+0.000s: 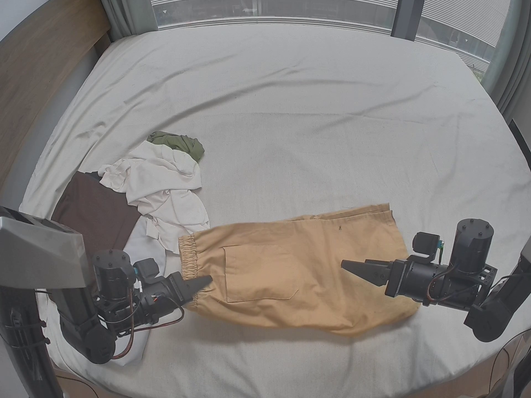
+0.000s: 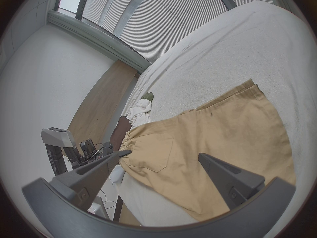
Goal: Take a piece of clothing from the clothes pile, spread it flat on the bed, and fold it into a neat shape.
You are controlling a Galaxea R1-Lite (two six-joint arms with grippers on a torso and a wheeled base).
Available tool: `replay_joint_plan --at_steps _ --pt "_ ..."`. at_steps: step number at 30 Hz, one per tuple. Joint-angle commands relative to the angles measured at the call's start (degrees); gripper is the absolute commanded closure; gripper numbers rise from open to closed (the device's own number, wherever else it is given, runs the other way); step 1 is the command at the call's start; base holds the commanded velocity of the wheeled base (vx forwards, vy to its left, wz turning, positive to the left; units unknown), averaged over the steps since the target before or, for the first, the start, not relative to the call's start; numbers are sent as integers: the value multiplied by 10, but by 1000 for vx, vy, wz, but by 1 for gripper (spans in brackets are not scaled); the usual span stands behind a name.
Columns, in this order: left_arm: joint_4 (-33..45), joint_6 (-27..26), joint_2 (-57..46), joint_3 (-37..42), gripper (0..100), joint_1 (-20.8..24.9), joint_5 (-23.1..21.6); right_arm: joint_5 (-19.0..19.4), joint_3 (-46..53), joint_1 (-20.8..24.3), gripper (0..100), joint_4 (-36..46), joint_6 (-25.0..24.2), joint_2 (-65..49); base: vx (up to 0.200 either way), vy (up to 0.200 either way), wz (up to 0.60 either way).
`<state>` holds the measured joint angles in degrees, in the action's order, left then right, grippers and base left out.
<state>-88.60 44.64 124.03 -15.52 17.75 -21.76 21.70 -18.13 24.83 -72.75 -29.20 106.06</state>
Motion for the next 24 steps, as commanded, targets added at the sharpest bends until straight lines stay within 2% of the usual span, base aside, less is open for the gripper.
replay_joint_plan --at_steps 1,8,24 --pt "-1 -11 -22 23 100 -20 1 0 0 -1 0 -1 0 0 0 0 0" --pt "-3 -30 -28 42 100 -51 -1 0 0 -1 0 0 0 -1 0 0 0" --pt "-3 -34 -45 59 100 -77 -27 1 0 1 0 0 -2 0 0 0 0"
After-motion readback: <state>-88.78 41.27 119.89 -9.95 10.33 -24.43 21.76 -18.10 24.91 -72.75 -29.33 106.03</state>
